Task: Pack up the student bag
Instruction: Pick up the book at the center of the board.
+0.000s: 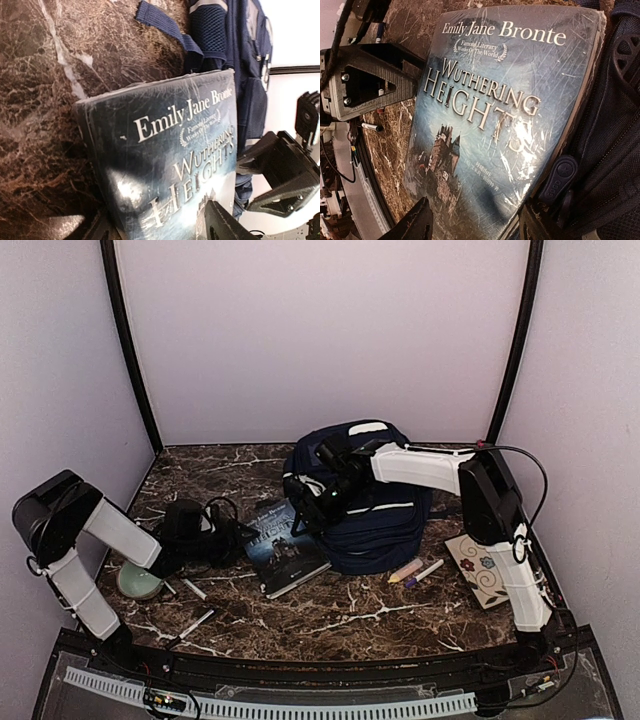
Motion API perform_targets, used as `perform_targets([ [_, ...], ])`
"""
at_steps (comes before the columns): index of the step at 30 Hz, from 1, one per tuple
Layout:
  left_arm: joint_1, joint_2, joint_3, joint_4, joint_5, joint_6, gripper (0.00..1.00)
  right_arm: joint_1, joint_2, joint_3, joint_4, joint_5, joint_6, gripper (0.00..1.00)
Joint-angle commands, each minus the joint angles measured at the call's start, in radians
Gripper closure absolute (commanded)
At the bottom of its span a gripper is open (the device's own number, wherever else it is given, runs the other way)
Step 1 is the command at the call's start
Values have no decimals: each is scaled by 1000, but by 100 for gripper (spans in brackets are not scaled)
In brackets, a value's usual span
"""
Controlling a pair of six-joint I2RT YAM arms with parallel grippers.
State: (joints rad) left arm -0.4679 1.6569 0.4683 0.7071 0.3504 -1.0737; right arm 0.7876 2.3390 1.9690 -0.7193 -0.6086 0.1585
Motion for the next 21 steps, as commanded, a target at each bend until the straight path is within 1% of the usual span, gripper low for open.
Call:
perform_targets([
  [1, -65, 45, -31, 431, 194, -70, 32, 41, 17, 42, 178, -14, -40, 41],
  [7, -100, 202, -10, 602, 191, -199, 24, 37, 55, 45, 169, -8, -37, 41],
  [10, -123, 270, 6, 705, 181, -235, 24, 36, 70, 45, 167, -14, -36, 41],
  [12, -131, 297, 16, 751, 180, -256, 28, 36, 71, 43, 167, -15, -36, 41],
  [13, -131, 301, 14, 768, 174, -265, 31, 37, 69, 42, 166, -15, -37, 41],
  [15, -130, 294, -3, 805, 155, -266, 43, 35, 63, 38, 164, -13, -41, 41],
  [16, -130, 282, -14, 812, 150, -263, 45, 33, 57, 36, 164, -12, -43, 41],
  [17, -131, 267, -16, 804, 147, -253, 48, 30, 54, 34, 165, -11, -43, 41],
  [21, -131, 174, -15, 661, 148, -192, 59, 20, 40, 34, 166, -16, -42, 41],
])
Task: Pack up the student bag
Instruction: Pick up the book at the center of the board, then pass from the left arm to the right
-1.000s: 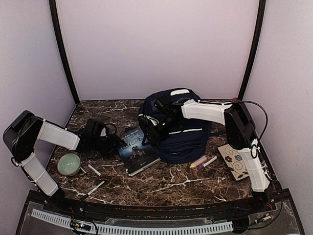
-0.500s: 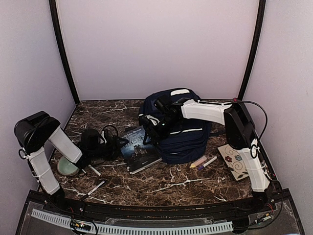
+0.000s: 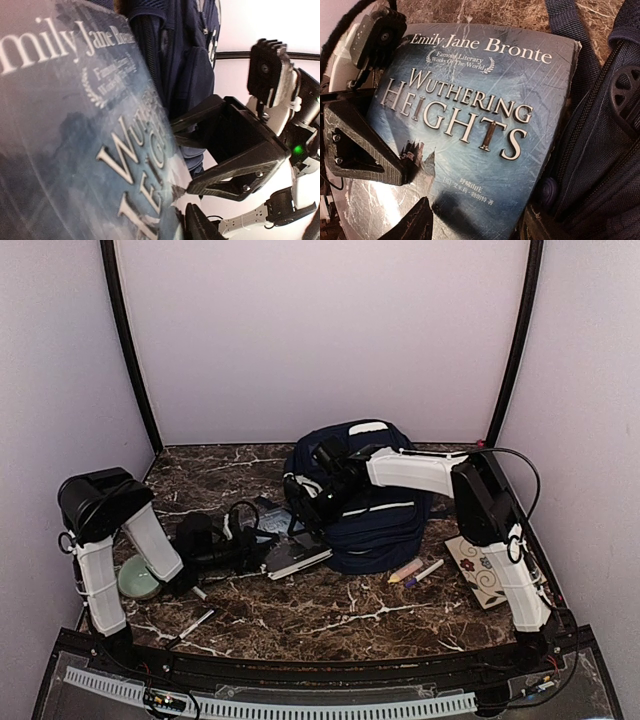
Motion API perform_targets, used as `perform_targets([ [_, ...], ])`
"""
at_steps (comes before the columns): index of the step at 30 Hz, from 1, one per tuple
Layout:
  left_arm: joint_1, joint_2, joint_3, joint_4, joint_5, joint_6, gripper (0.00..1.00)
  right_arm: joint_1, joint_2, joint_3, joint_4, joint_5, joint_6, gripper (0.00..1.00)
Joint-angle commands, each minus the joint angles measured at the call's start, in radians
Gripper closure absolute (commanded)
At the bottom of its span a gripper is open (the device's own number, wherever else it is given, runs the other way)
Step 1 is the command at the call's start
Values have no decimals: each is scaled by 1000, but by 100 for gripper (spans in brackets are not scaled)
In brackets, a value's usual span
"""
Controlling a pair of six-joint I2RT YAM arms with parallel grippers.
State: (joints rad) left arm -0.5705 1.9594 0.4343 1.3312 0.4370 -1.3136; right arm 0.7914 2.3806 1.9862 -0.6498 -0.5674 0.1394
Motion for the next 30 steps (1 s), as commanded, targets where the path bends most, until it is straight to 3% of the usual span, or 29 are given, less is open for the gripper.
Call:
perform_targets([
  [1, -28, -156, 22, -6, 59, 67, 62, 13, -5, 17, 96, -59, -23, 41],
  [9, -26, -431, 61, -328, 25, 277, 69, -8, -87, 16, 74, -83, -59, 37],
  [16, -26, -596, 187, -598, 51, 472, 76, -99, -308, -61, 98, -156, -135, 19],
  [17, -27, -606, 211, -627, 59, 493, 77, -118, -352, -79, 109, -161, -139, 6],
  [18, -27, -611, 232, -646, 70, 511, 77, -138, -384, -104, 120, -171, -144, 1],
  [22, -27, -606, 309, -677, 96, 549, 78, -226, -502, -218, 194, -221, -138, 0],
  [26, -26, -559, 375, -629, 173, 572, 77, -319, -583, -422, 390, -421, 16, 0],
  [30, -26, -510, 408, -545, 235, 567, 77, -321, -550, -486, 456, -598, 126, 7],
])
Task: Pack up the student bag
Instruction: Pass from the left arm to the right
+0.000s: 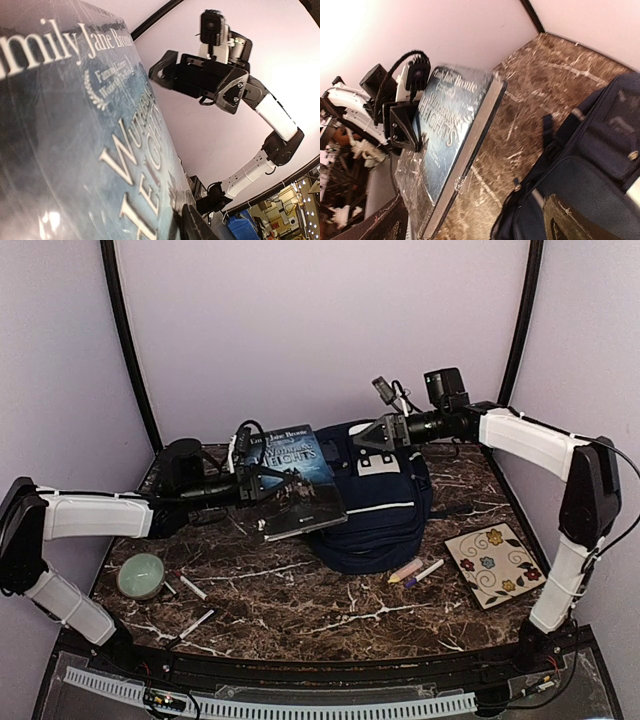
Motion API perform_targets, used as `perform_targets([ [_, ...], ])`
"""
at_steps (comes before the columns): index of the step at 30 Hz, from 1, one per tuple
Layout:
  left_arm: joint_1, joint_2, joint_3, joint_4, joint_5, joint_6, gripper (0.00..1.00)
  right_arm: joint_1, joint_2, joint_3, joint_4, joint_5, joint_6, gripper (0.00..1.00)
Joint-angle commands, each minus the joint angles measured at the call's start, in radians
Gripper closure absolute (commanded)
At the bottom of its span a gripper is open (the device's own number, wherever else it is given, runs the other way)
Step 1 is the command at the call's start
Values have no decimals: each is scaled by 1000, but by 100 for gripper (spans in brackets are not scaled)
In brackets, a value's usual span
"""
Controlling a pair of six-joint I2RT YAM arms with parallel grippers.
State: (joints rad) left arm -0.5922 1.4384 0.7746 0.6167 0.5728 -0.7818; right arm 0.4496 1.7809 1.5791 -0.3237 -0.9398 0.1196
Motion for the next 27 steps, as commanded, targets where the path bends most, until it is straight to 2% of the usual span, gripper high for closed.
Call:
perform_targets([
  [1, -4, 20, 71, 188, 103, 32, 77, 22, 49, -116, 196, -248, 208, 9],
  [3, -6, 39, 76, 231, 119, 24, 76, 25, 36, -192, 384, -282, 320, 10],
  [5, -5, 54, 87, 244, 131, 18, 77, 41, 30, -238, 477, -321, 395, 10],
  [10, -5, 80, 93, 296, 155, -7, 76, 93, 50, -229, 374, -271, 333, 11],
  [18, -4, 103, 86, 388, 155, -39, 76, 147, 86, -225, 366, -260, 334, 13],
  [23, -5, 98, 75, 377, 135, -15, 75, 155, 82, -253, 452, -285, 410, 31],
  [27, -5, 99, 71, 354, 124, 12, 74, 156, 68, -272, 500, -287, 444, 38],
])
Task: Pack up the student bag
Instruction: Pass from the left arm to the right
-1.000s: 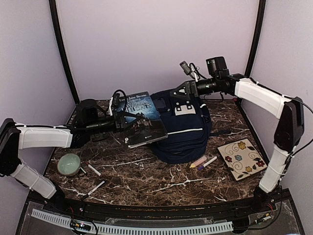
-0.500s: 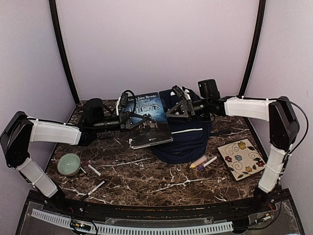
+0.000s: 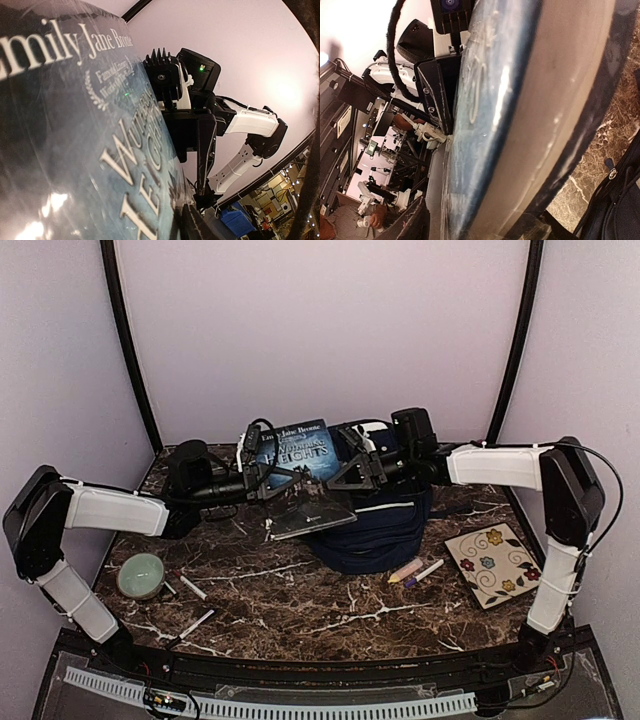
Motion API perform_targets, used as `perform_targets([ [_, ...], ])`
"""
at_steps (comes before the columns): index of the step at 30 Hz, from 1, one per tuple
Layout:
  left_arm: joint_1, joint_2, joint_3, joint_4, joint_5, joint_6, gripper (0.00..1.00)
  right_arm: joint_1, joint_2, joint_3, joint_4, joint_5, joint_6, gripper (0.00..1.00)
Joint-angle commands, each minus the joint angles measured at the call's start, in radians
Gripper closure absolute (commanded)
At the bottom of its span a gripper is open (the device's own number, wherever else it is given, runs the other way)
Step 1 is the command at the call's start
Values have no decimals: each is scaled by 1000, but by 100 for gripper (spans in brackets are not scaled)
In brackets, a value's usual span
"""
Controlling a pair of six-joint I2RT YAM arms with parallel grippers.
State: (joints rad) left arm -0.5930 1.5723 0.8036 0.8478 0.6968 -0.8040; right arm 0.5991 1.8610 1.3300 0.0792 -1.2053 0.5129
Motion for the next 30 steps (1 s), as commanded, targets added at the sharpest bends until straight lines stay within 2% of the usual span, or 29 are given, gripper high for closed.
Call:
perform_targets([
  [1, -4, -35, 39, 119, -4, 39, 73, 8, -14, -27, 106, -23, 59, 40],
  [7, -4, -25, 40, 113, -14, 45, 72, 8, -3, -34, 145, -42, 109, 51],
  [10, -4, -18, 46, 102, -13, 48, 66, 10, 5, -38, 185, -55, 139, 63],
  [14, -2, -27, 48, 39, -50, 77, 54, 8, 4, -37, 218, -72, 171, 79],
  [18, 2, -35, 59, -33, -74, 113, 46, 0, -5, -37, 224, -69, 177, 89],
  [22, 12, -45, 54, -93, -106, 135, 38, -39, -17, -29, 230, -70, 190, 95],
  [26, 33, -78, 27, -155, -124, 192, 35, -117, -54, -17, 228, -69, 189, 98],
  [30, 36, -100, 48, -298, -149, 324, 33, -209, -110, -8, 90, -28, 44, 100],
])
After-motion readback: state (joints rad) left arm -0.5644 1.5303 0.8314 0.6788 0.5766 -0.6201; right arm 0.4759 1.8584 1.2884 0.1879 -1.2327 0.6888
